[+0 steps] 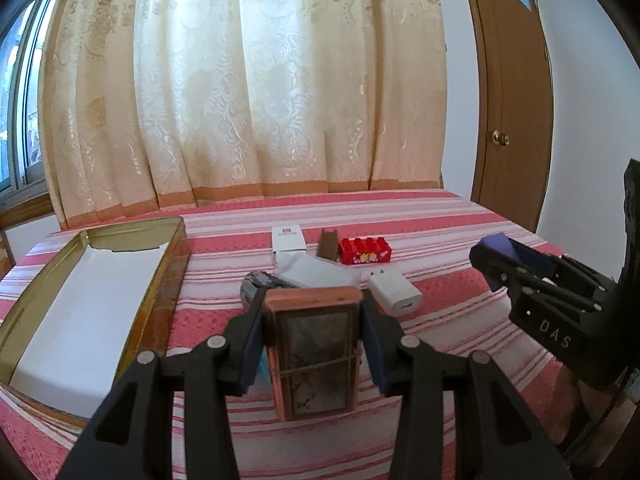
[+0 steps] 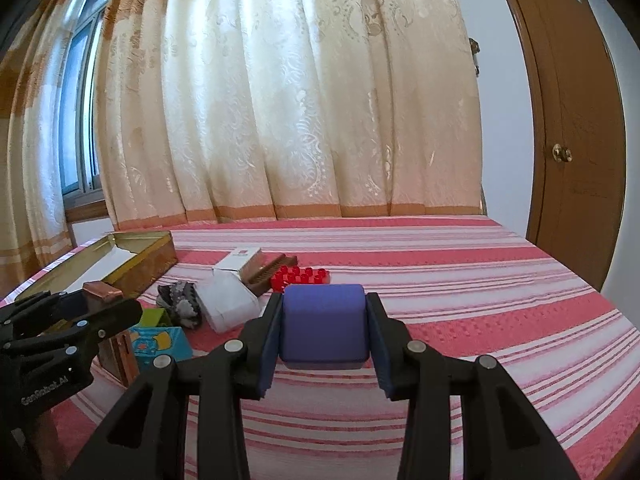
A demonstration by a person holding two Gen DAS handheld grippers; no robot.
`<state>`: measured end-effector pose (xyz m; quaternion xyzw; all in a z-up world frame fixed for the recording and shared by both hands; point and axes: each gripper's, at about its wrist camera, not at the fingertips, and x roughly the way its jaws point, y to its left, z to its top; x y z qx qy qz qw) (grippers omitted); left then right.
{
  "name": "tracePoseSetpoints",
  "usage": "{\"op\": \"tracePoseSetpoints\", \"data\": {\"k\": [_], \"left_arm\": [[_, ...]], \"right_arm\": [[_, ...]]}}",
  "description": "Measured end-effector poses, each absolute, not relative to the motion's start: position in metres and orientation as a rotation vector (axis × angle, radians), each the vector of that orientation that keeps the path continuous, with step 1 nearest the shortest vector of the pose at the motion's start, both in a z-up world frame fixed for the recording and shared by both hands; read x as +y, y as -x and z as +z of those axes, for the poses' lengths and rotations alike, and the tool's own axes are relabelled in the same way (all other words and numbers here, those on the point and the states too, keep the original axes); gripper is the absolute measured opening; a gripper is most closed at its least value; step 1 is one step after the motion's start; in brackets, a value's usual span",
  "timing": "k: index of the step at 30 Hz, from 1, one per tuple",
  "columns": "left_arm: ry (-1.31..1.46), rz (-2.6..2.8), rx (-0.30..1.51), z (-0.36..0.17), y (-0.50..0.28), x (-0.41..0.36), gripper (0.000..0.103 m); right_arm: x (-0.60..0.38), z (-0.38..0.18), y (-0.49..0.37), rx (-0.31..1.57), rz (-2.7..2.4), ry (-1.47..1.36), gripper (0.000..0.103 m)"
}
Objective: Organize rigid objects
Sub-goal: 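Carry the picture box and purple cube over the tin tray with both tools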
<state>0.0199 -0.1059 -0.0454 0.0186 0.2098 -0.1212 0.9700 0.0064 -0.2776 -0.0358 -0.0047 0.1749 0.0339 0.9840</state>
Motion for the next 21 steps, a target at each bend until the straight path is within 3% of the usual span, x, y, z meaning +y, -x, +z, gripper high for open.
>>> {"op": "tracePoseSetpoints", "data": {"k": [21], "left_arm": [[-0.033, -0.196, 0.288, -0.035, -0.007, -0.083, 0.043]], "right_arm": [[-0.238, -0.036, 0.005, 0.3, 0.126, 0.047, 0.042]]}}
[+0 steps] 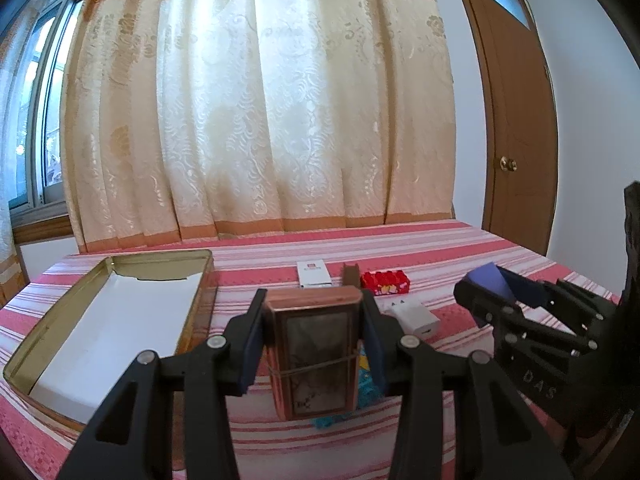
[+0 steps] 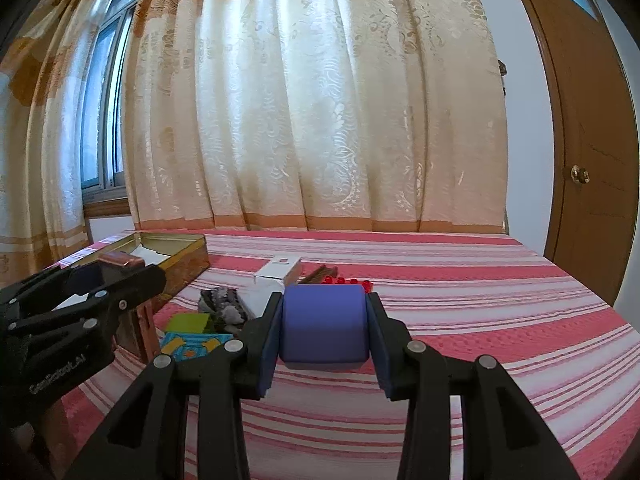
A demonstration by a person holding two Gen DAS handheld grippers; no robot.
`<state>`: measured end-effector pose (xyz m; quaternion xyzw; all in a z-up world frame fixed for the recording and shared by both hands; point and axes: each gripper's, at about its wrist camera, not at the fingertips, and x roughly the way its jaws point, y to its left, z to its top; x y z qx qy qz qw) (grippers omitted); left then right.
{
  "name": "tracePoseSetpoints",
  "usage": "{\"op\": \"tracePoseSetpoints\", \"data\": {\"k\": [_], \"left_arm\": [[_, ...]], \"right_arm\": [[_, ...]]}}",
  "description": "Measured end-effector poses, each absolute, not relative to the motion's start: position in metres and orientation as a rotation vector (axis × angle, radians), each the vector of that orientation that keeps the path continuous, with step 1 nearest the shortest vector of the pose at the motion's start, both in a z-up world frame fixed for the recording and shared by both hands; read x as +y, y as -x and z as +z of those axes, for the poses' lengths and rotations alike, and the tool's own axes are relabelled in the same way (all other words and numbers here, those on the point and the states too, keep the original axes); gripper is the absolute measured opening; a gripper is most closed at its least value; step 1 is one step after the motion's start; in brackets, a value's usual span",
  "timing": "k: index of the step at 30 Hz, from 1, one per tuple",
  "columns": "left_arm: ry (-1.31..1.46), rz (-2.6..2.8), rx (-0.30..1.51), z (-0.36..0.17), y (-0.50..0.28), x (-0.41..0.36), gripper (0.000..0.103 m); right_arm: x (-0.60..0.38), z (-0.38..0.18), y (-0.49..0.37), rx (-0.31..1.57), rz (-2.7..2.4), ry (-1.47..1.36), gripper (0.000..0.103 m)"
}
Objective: Organize rigid objects
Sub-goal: 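Carry the picture box and purple cube over the tin tray with both tools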
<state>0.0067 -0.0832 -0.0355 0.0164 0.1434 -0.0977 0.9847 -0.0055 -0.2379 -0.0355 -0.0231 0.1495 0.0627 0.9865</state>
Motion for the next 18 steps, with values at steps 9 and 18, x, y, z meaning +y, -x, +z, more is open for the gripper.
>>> {"op": "tracePoseSetpoints", "data": {"k": [9, 18], "left_arm": [[-0.012, -0.192, 0.276, -0.032, -0.006, -0.074, 0.043], [-0.008, -0.191, 0.256, -0.029, -0.004, -0.068, 0.043]], "right_arm": [[-0.229, -0.034, 0.01, 0.28, 0.141, 0.033, 0.042], [-0.222, -0.034, 0.01, 0.278, 0.151, 0.029, 0.042]]}}
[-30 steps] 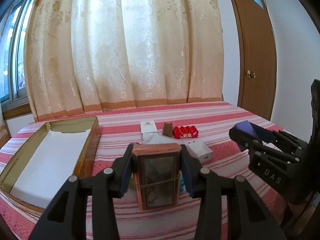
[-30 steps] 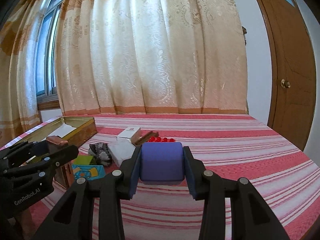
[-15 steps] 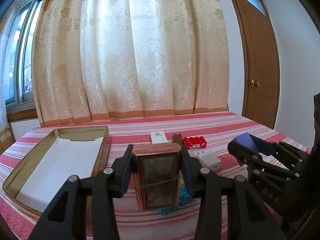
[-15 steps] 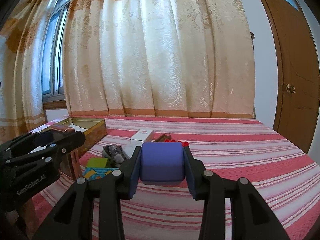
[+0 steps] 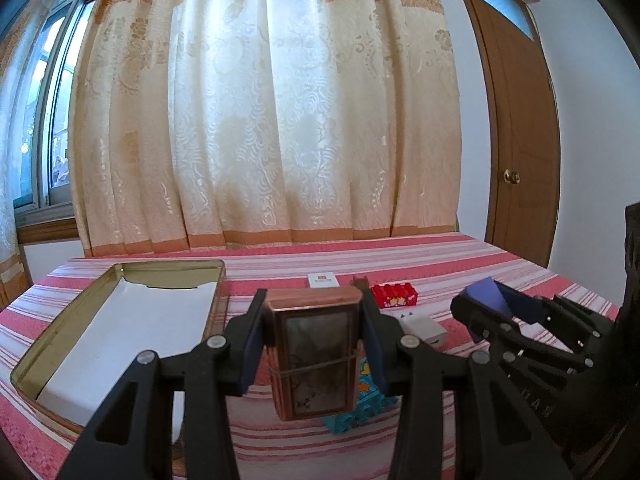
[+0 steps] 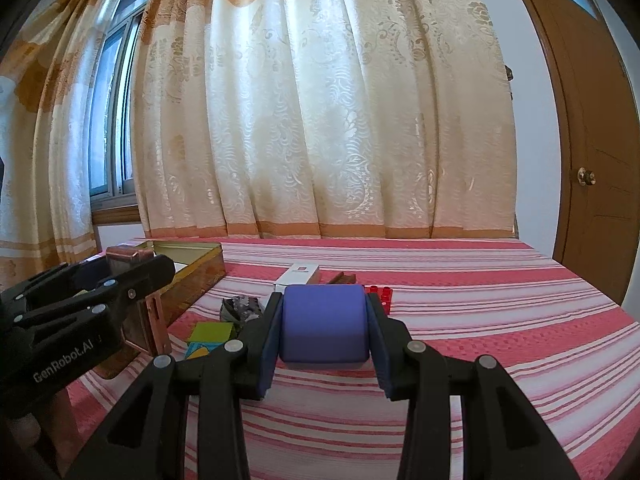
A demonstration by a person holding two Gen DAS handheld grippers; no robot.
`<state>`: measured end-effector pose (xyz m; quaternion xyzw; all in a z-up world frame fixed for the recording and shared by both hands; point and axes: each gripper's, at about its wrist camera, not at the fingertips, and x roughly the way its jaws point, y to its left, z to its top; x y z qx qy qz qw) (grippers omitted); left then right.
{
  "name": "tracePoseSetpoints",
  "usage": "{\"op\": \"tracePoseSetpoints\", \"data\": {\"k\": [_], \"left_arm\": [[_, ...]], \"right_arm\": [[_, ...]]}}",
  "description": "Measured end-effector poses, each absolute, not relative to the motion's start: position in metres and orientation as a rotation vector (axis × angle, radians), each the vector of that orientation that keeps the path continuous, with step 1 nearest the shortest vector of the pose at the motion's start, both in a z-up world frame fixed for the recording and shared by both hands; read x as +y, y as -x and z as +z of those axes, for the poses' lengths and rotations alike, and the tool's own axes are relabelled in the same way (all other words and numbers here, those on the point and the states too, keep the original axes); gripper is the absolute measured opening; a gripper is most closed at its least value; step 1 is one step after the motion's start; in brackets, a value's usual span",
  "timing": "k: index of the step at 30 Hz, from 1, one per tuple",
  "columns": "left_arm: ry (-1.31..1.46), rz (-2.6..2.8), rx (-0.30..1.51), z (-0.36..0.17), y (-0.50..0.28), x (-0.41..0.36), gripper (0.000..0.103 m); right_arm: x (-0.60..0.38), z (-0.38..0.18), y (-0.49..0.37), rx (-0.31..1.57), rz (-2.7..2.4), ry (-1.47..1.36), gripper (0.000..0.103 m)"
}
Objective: Organize rigid objects
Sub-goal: 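Carry the picture box and purple cube over the tin tray with both tools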
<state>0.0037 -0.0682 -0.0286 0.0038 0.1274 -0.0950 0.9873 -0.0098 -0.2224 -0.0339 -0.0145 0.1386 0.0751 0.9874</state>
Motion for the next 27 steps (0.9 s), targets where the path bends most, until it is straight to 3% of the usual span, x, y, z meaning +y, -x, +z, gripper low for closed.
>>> {"op": "tracePoseSetpoints", "data": {"k": [27], "left_arm": [[0.022, -0.097, 0.242, -0.022, -0.02, -0.02, 0.043]], "right_arm": [[-0.204, -0.026, -0.004, 0.31, 0.245, -0.014, 0.042]]}}
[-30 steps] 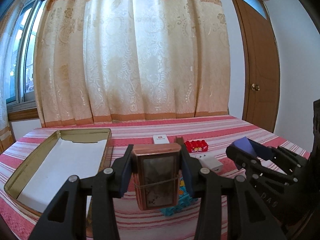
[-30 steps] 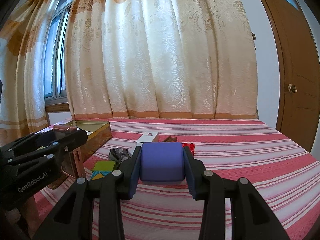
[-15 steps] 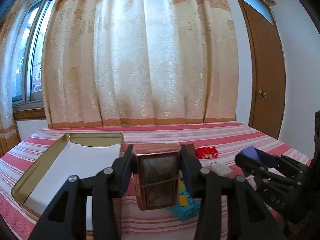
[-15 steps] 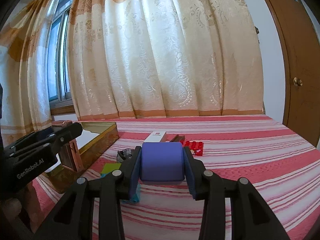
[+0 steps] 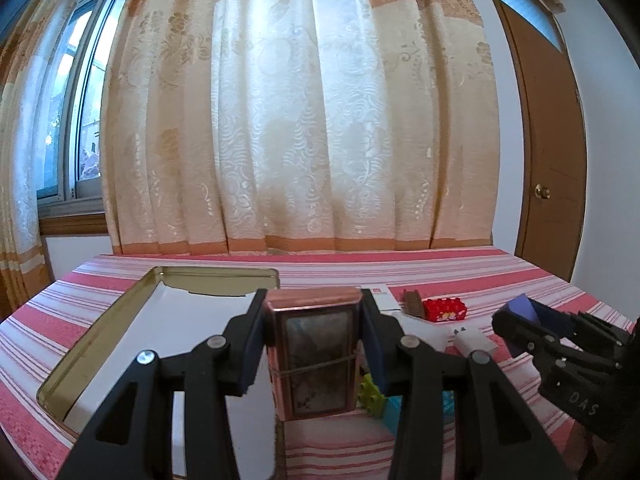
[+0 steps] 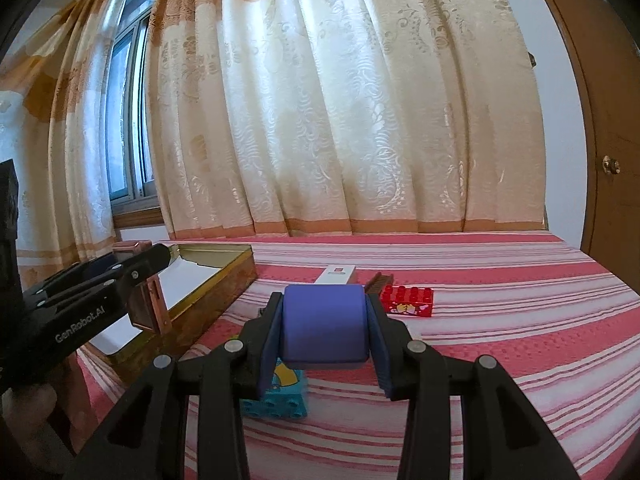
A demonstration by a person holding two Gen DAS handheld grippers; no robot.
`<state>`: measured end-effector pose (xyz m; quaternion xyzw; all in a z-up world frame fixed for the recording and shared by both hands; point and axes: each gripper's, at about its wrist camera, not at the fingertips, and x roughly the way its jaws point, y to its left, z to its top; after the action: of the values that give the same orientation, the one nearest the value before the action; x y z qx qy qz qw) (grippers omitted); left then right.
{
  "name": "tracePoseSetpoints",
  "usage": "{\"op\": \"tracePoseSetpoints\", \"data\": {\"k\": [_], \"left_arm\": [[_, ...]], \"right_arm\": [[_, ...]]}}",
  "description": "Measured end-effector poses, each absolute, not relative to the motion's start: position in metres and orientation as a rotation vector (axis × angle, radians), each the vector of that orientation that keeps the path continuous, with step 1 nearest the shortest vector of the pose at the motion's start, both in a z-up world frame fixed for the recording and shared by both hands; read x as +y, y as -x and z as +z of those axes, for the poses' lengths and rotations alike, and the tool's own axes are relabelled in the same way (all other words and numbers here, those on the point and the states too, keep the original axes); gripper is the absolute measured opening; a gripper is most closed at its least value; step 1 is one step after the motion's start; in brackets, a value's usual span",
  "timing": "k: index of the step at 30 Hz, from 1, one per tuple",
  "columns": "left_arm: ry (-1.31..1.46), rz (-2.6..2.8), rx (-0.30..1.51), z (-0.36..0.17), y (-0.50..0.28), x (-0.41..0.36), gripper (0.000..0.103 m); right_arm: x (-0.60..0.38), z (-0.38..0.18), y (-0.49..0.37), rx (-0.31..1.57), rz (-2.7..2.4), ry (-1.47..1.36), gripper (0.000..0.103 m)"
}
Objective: Organize rigid objects
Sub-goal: 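Carry the picture box and purple cube over the tin tray with both tools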
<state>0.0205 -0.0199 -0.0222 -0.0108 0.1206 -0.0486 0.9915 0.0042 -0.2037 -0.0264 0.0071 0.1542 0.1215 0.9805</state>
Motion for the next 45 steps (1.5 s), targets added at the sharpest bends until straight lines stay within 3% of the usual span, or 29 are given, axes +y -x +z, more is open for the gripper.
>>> {"op": "tracePoseSetpoints", "data": {"k": [45], "left_arm": [[0.068, 0.032, 0.243, -0.024, -0.032, 0.054, 0.043]], "right_arm": [[-0.127, -0.015, -0.032, 0.293, 0.361, 0.074, 0.042]]}}
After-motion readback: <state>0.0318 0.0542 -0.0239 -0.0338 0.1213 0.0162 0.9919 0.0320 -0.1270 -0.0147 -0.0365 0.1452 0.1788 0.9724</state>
